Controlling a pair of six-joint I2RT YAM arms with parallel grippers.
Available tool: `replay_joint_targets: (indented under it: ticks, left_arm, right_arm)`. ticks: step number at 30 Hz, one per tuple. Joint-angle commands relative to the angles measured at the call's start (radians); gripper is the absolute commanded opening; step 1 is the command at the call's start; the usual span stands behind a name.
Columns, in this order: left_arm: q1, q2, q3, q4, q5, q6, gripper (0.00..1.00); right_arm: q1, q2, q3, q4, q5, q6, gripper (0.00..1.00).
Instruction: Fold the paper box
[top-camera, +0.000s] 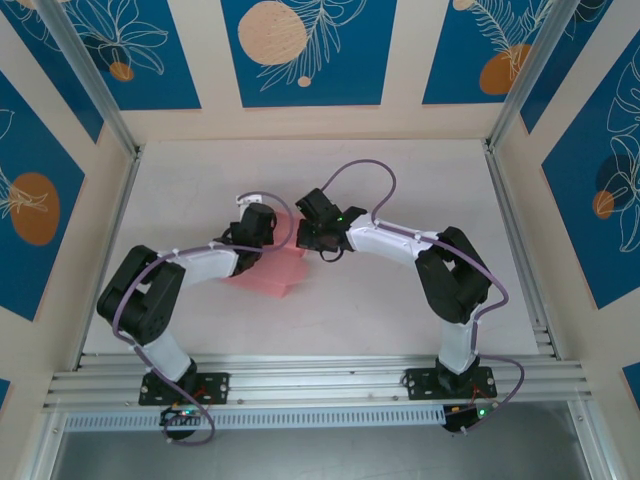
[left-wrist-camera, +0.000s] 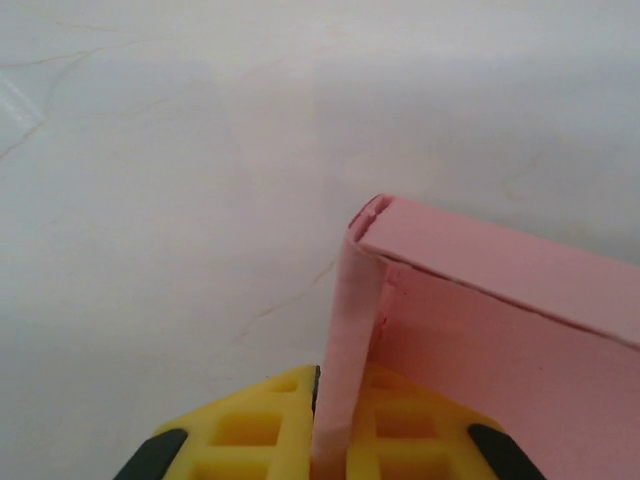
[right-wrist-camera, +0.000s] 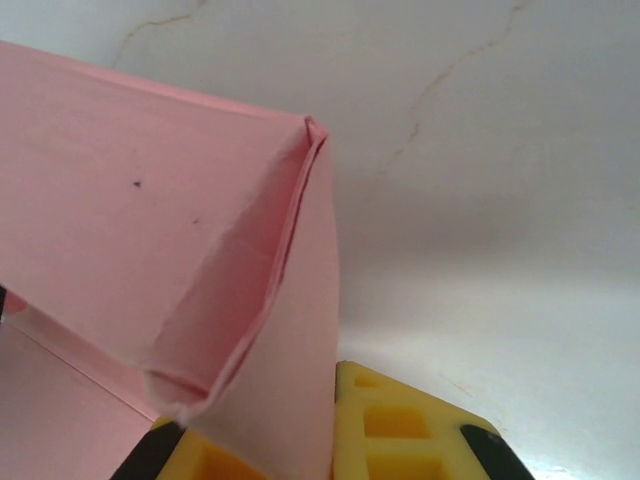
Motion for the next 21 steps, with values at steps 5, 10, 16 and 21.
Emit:
replay_joint_targets:
  ticks: [5, 10, 16, 21]
  left_arm:
    - [0.056, 0.027, 0.09, -0.22, -0.33, -0.203, 0.1]
    - [0.098, -0.011, -0.021, -0.004, -0.129, -0.145, 0.17]
    - [0.097, -0.092, -0.075, 0.046, 0.177, -0.037, 0.38]
    - [0.095, -0.158, -0.111, -0.045, 0.338, -0.075, 0.46]
  right_arm:
    - [0.026, -0.046, 0.017, -0.056, -0.049, 0.009, 0.0]
    - [0.028, -0.018, 0.045, -0.067, -0.05, 0.007, 0.0]
    - [0.014, 0.038, 0.11, -0.146, -0.035, -0.013, 0.0]
    - [-0.009, 0.078, 0.159, -0.217, -0.086, -0.061, 0.0]
